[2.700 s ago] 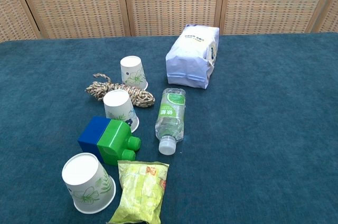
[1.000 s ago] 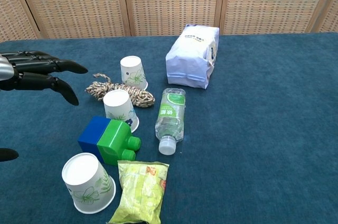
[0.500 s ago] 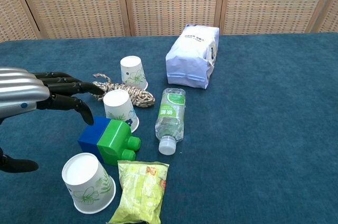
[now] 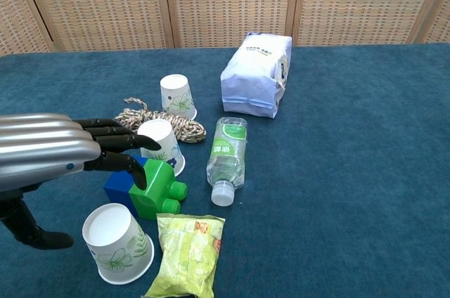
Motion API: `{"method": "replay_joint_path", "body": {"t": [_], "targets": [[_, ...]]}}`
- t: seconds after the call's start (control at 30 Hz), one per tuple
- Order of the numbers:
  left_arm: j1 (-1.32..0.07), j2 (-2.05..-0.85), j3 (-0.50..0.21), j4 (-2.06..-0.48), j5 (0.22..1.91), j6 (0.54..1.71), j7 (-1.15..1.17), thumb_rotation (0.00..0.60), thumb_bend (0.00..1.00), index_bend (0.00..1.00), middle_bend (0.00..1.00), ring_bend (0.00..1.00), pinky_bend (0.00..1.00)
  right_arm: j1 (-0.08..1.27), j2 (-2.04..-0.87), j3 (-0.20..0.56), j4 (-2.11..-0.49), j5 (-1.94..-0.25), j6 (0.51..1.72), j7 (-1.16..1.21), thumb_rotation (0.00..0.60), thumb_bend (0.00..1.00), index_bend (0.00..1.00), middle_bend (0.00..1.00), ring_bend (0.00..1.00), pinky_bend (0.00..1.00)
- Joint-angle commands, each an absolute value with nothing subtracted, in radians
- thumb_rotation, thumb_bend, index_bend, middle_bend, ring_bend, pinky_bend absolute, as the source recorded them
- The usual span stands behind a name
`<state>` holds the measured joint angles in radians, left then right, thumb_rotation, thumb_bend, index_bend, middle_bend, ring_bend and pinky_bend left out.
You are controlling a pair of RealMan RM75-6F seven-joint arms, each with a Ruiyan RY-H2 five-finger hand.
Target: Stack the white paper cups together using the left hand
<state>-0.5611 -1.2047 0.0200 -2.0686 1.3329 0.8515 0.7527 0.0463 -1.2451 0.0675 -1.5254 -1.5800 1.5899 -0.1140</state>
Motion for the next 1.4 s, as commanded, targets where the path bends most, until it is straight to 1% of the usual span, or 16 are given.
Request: {"method": "replay_joint_path", "body": {"t": [0.03, 0.6, 0.77, 0.87, 0.93, 1.07, 1.23, 1.4], "targets": [[-0.575, -1.218, 0.031, -2.068, 1.31, 0.854, 0.778, 0.6, 0.24, 0.24, 0.0, 0.0, 0.0, 0.046, -1.245, 0.069, -1.525, -1.579, 1.592, -0.111, 0.6, 0.05, 0.0, 0.0, 0.0, 0.0], [-0.619, -1.269, 0.054, -2.041, 1.213, 0.889, 0.833, 0.6, 0.24, 0.25, 0.0, 0.0, 0.0, 0.045, -1.245, 0.07, -1.523, -1.582, 1.598, -0.107, 0.6, 0.05, 0.0, 0.0, 0.0, 0.0], [-0.628, -1.283, 0.063, -2.036, 1.199, 0.904, 0.837, 0.6, 0.24, 0.31, 0.0, 0.0, 0.0, 0.044, -1.244, 0.07, -1.523, -1.586, 1.603, -0.105, 0.6, 0.05, 0.0, 0.0, 0.0, 0.0], [-0.631, -1.284, 0.067, -2.035, 1.198, 0.914, 0.837, 0.6, 0.24, 0.38, 0.0, 0.0, 0.0, 0.044, -1.245, 0.07, -1.523, -1.59, 1.607, -0.102, 0.6, 0.05, 0.0, 0.0, 0.0, 0.0], [-0.632, -1.285, 0.068, -2.037, 1.2, 0.921, 0.834, 0.6, 0.24, 0.41, 0.0, 0.0, 0.0, 0.044, -1.245, 0.07, -1.522, -1.591, 1.607, -0.102, 0.6, 0.05, 0.0, 0.0, 0.0, 0.0], [-0.634, -1.281, 0.068, -2.041, 1.211, 0.931, 0.819, 0.6, 0.24, 0.43, 0.0, 0.0, 0.0, 0.044, -1.246, 0.069, -1.521, -1.593, 1.608, -0.103, 0.6, 0.05, 0.0, 0.0, 0.0, 0.0], [-0.639, -1.26, 0.064, -2.054, 1.227, 0.941, 0.793, 0.6, 0.24, 0.44, 0.0, 0.0, 0.0, 0.044, -1.246, 0.069, -1.521, -1.593, 1.609, -0.102, 0.6, 0.05, 0.0, 0.0, 0.0, 0.0], [-0.644, -1.205, 0.031, -2.095, 1.255, 0.968, 0.724, 0.6, 0.24, 0.44, 0.0, 0.0, 0.0, 0.045, -1.247, 0.069, -1.52, -1.592, 1.606, -0.102, 0.6, 0.05, 0.0, 0.0, 0.0, 0.0]]}}
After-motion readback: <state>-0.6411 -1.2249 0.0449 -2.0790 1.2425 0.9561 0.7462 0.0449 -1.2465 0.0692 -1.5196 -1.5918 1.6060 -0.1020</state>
